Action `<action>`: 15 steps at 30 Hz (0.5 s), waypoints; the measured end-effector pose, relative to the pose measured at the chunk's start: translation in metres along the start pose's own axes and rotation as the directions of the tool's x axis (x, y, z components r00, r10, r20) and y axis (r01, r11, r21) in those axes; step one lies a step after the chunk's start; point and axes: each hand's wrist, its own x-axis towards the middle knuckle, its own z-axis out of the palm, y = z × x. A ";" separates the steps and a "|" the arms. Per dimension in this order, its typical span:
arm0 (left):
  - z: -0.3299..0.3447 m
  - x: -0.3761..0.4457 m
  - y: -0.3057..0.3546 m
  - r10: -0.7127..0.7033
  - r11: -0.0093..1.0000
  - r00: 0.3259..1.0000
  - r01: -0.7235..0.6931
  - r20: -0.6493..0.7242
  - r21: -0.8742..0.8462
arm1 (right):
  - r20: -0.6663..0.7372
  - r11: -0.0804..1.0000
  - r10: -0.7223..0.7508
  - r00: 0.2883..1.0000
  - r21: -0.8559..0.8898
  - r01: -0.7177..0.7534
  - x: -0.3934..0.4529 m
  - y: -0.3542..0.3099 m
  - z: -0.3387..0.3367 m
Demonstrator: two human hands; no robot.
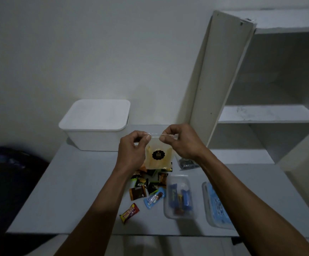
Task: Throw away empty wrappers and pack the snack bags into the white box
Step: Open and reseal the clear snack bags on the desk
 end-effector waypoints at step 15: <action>0.007 -0.006 0.001 -0.024 0.998 0.999 0.025 0.024 -0.050 | -0.068 0.980 0.137 0.988 0.157 -0.125 -0.021 0.002 -0.008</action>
